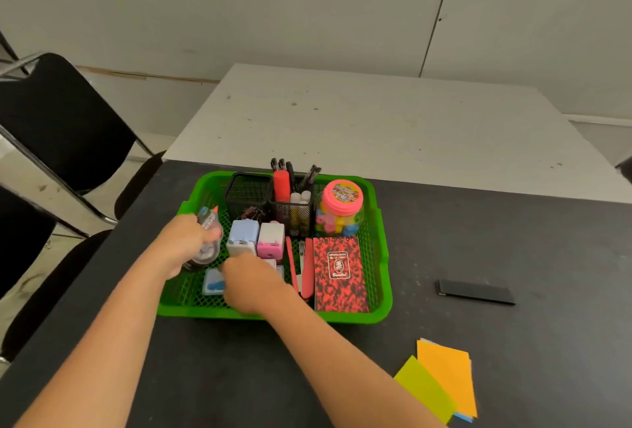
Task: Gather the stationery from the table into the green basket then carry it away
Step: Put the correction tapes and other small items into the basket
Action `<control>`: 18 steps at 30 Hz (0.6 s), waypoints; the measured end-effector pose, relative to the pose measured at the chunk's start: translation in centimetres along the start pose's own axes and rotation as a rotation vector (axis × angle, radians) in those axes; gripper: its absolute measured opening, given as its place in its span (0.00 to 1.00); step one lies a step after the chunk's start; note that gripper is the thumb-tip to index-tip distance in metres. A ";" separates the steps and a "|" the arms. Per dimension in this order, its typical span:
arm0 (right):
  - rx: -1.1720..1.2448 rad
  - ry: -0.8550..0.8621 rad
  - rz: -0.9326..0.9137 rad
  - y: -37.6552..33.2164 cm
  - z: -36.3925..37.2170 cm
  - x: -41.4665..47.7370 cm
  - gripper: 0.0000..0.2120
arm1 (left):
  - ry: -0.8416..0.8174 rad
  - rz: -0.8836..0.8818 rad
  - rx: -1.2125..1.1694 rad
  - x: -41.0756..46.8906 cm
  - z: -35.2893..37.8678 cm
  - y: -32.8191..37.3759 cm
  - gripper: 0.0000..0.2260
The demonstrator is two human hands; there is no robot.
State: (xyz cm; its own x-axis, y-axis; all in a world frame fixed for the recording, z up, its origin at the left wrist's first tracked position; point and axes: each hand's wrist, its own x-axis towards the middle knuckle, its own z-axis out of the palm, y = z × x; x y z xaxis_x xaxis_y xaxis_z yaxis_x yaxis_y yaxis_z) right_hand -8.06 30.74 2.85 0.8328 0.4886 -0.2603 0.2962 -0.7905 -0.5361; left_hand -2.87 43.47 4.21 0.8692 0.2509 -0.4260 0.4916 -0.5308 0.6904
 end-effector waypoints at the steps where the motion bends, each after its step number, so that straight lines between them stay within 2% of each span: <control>1: -0.076 -0.005 -0.008 -0.3 0.3 0.4 0.13 | 0.010 0.001 0.049 0.5 0.3 0.2 0.13; 6: -0.243 -0.041 -0.001 -0.8 1.0 1.6 0.14 | 0.107 0.034 0.322 1.0 1.8 2.5 0.18; 9: -0.282 -0.051 0.006 -0.4 1.1 1.8 0.15 | 0.055 0.030 0.444 1.4 2.1 3.0 0.15; 11: -0.314 -0.048 0.014 0.0 1.0 1.8 0.15 | 0.040 0.007 0.444 1.8 2.2 2.8 0.11; 15: -0.318 -0.021 0.003 0.4 0.8 1.6 0.14 | 0.016 -0.017 0.367 2.5 2.5 2.1 0.16; 18: -0.186 0.040 -0.028 0.7 0.3 1.3 0.04 | -0.068 0.011 0.265 2.9 2.6 1.4 0.11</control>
State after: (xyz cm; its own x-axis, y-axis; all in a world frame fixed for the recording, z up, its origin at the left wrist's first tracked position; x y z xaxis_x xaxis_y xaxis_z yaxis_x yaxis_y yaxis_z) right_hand -6.91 30.95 1.88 0.8397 0.4995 -0.2133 0.3978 -0.8330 -0.3845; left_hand 0.17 41.31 2.41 0.8645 0.1936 -0.4638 0.4432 -0.7289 0.5219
